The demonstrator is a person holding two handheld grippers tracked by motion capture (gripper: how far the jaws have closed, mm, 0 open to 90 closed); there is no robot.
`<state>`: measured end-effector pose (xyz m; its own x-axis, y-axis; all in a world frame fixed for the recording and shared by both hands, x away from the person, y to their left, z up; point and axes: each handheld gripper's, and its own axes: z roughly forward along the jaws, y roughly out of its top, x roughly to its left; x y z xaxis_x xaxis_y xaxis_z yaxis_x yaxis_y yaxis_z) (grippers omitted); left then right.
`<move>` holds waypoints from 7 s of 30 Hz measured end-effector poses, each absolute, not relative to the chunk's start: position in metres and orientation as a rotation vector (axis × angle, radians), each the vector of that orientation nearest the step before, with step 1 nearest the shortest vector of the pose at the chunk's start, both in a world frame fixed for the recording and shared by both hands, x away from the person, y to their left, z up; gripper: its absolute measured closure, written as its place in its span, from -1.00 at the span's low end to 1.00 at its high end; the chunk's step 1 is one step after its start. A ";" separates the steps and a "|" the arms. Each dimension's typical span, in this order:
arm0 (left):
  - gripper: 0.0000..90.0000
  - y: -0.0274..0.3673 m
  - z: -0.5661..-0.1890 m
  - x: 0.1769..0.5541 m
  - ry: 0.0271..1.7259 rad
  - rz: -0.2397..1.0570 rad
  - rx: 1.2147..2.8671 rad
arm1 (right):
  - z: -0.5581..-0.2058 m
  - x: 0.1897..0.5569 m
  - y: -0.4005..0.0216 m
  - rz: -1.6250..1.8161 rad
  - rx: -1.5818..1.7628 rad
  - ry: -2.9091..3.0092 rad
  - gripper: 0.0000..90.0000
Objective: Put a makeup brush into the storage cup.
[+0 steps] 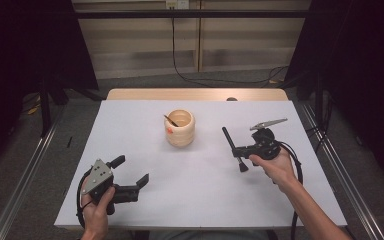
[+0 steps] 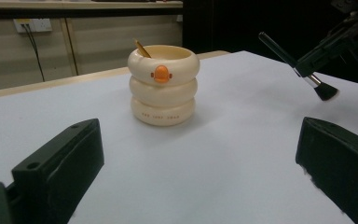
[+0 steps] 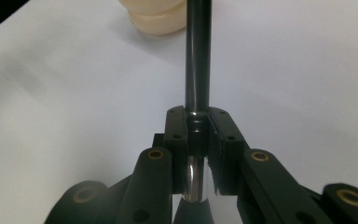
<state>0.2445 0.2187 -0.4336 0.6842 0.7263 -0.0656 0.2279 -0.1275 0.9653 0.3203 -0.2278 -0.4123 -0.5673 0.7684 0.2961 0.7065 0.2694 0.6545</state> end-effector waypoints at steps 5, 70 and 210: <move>-0.98 0.219 -0.433 0.244 0.775 0.515 1.686 | -0.408 0.316 -0.231 1.264 1.373 2.387 0.75; -0.98 0.221 -0.433 0.244 0.768 0.500 1.683 | -0.367 0.263 -0.210 1.712 0.841 2.270 0.75; -0.95 0.074 -0.367 0.292 0.132 0.098 2.231 | -0.394 0.285 -0.130 0.590 0.463 3.165 0.75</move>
<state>0.2917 0.0741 -0.3673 0.9913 0.1294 0.0241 0.0607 -0.6121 0.7885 0.2851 -0.1299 -0.3945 -0.9534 0.2563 0.1591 0.2964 0.8940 0.3361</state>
